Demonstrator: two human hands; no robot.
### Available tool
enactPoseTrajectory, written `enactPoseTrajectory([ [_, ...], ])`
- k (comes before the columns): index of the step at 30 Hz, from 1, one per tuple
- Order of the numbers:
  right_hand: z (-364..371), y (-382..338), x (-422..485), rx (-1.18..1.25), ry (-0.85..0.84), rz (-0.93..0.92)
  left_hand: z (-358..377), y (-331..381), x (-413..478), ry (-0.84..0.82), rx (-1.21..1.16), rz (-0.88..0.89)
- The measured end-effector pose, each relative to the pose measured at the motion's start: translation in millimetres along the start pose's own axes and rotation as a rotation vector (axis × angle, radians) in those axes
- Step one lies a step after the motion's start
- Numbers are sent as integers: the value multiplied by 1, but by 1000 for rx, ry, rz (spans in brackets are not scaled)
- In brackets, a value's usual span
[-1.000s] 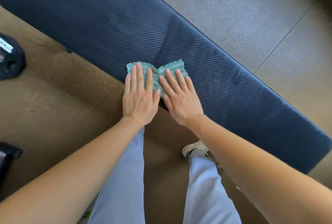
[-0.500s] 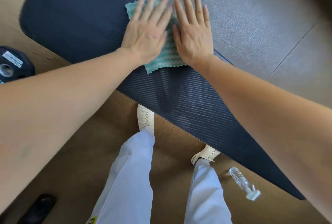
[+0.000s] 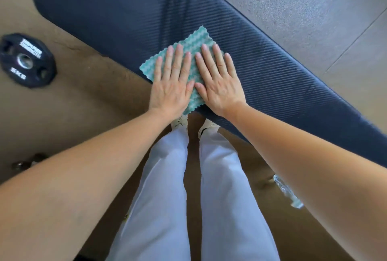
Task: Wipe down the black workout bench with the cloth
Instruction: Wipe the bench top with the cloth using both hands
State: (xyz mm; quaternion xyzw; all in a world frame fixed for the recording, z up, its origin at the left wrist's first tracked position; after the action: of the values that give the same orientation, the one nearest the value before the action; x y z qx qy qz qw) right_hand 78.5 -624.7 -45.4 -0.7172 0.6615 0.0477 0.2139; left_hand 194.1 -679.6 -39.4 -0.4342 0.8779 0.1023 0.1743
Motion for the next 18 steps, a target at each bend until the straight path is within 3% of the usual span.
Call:
enactPoseTrajectory([
  [7,25,-49,-65,64,-10,-28,35,11,-82,-148,-5,-44],
  [13,25,-60,-47,221,-61,22,22,-11,-43,-89,16,-112],
  [18,-6,-33,39,168,66,80,-7,-47,31,20,30,-129],
])
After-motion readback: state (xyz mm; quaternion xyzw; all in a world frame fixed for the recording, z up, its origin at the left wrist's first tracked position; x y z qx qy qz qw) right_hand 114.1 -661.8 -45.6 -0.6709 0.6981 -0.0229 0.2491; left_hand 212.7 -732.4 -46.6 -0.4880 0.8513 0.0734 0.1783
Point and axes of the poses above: each hand's wrist, its own x-axis towards the middle knuckle, its own z-axis out of the palm, y = z × x, the point moved 7 cm from there along x, towards the middle knuckle, and after that the axes turned 7 degrees about -z, right-handed, at the moved point
